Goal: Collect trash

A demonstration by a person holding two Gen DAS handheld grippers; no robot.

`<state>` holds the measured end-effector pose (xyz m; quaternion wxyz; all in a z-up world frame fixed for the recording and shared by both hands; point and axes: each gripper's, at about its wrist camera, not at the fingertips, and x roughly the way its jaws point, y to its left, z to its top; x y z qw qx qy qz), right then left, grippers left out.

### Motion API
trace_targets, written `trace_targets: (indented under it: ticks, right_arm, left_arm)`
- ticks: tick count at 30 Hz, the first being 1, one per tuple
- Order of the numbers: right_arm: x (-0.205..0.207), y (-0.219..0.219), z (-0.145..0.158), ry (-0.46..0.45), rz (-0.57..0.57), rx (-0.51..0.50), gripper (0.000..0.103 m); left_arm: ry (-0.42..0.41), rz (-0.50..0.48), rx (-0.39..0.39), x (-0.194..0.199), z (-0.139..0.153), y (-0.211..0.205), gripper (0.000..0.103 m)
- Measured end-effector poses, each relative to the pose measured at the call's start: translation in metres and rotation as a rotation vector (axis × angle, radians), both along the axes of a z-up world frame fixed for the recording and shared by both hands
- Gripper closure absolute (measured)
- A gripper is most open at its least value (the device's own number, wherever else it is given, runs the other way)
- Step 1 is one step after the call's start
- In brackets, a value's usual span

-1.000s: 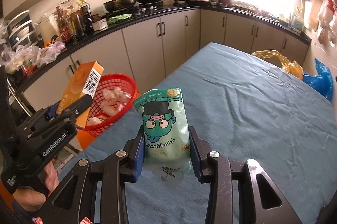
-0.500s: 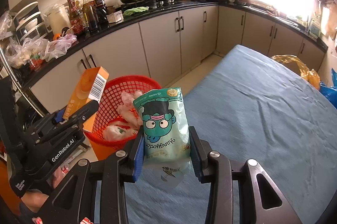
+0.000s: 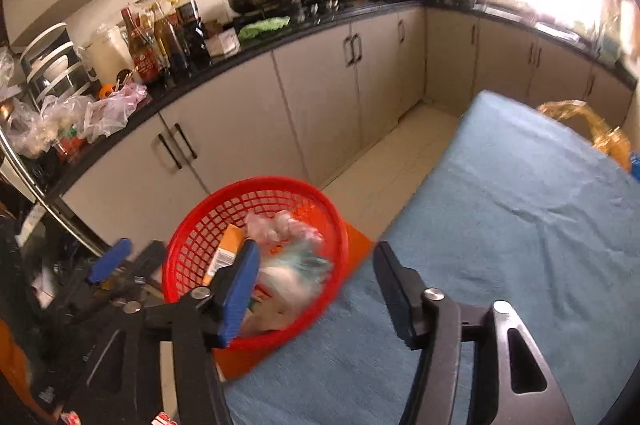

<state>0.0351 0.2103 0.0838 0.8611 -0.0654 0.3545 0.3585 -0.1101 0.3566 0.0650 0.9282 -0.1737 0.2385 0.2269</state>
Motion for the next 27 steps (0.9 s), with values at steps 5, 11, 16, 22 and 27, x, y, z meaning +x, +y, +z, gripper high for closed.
trace_targets:
  ticks: [5,11,16,22,27]
  right_arm:
    - [-0.065,-0.044,0.010,-0.169,-0.015,-0.033,0.019]
    - [-0.118,-0.090,0.004,-0.287,-0.086,-0.087,0.012]
    - [-0.137,-0.123,0.000,-0.328,-0.140,-0.111,0.012]
    - [-0.150,-0.154,-0.001,-0.338,-0.176,-0.098,0.012]
    - [-0.155,-0.167,0.001,-0.339,-0.188,-0.088,0.012]
  left_arm:
    - [-0.079,0.013,0.066,-0.052,0.013,-0.037,0.004]
    - [-0.020,0.083,0.132,-0.091,0.011,-0.074,0.000]
    - [0.028,0.141,0.196,-0.098,0.005,-0.095,0.000]
    - [0.110,0.114,0.282,-0.087,0.000,-0.124,0.000]
    - [0.144,0.119,0.268,-0.086,0.002,-0.132,0.000]
